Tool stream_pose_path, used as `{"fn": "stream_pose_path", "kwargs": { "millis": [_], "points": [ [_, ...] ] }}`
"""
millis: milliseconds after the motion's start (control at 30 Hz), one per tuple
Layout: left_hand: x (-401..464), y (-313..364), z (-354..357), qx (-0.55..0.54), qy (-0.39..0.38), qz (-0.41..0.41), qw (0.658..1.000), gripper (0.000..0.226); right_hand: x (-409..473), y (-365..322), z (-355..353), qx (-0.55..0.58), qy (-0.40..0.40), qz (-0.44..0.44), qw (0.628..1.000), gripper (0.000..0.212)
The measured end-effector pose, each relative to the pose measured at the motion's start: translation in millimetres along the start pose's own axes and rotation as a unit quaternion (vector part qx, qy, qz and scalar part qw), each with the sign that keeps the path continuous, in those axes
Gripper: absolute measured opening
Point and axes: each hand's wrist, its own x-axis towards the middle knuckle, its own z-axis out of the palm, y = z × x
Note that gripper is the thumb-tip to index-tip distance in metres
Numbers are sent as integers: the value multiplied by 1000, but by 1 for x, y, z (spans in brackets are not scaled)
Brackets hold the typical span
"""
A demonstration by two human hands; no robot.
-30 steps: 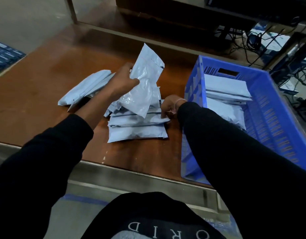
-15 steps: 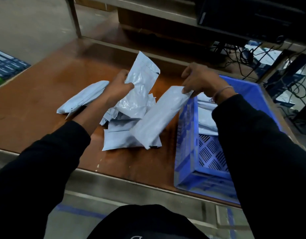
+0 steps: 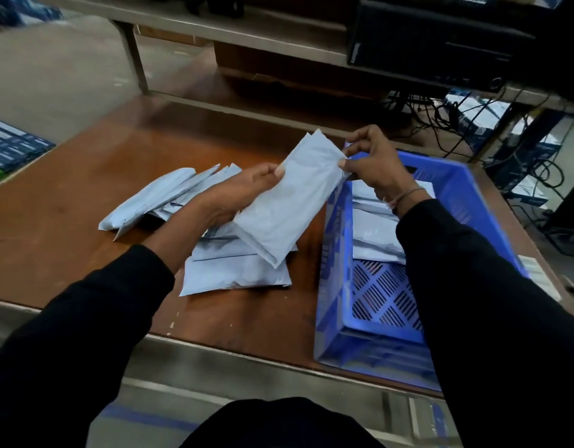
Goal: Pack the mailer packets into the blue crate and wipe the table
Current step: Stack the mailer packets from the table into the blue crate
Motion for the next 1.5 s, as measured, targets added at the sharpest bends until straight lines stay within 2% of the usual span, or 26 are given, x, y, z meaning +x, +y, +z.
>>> {"fn": "stream_pose_path", "kwargs": {
  "millis": [100, 200, 300, 367, 467, 600, 667, 700, 767, 800, 900, 1000, 1067, 1167, 1300, 1367, 1500],
  "points": [
    [5, 7, -1, 110, -18, 23, 994, 70, 1, 5, -9, -2, 24, -4, 1000, 40],
    [9, 24, 4, 168, -31, 68, 983, 71, 2, 10, -25, -5, 8, 9, 1000, 42],
    [17, 45, 13, 237, -57, 116, 963, 70, -1, 11, -48, -9, -31, 18, 999, 65],
    [25, 59, 24, 259, -82, 133, 953, 70, -5, 11, -66, 35, -57, 29, 997, 79],
    [39, 81, 44, 295, -119, 151, 936, 73, -13, 14, -97, 111, -76, 49, 990, 76],
    [63, 105, 74, 354, -148, 151, 911, 72, -27, 28, -140, 144, -48, 61, 986, 73],
    [79, 111, 89, 406, -132, 146, 893, 63, -31, 44, -160, 95, -17, 72, 993, 57],
    [88, 113, 97, 450, -113, 148, 873, 59, -32, 52, -169, 59, 4, 77, 995, 51],
    [110, 110, 115, 519, -74, 141, 840, 59, -34, 71, -189, 12, 32, 90, 995, 46],
    [121, 106, 124, 533, -58, 133, 833, 61, -38, 77, -196, -9, 34, 95, 995, 41],
    [150, 89, 146, 522, -14, 120, 844, 69, -41, 106, -216, -74, 44, 99, 991, 39],
    [169, 76, 163, 512, 23, 109, 852, 63, -47, 109, -212, -62, 87, 131, 986, 37],
    [179, 68, 169, 508, 53, 98, 854, 63, -47, 112, -205, -100, 96, 153, 979, 35],
    [189, 57, 172, 534, 65, 78, 840, 66, -39, 122, -199, -119, 122, 140, 975, 19],
    [201, 52, 172, 563, 80, 66, 820, 66, -23, 131, -192, -136, 146, 164, 966, 27],
    [209, 56, 173, 573, 106, 67, 810, 68, -6, 130, -194, -177, 156, 145, 961, 42],
    [224, 62, 182, 594, 142, 47, 790, 75, 29, 122, -195, -312, 146, 130, 930, 44]
  ]
}}
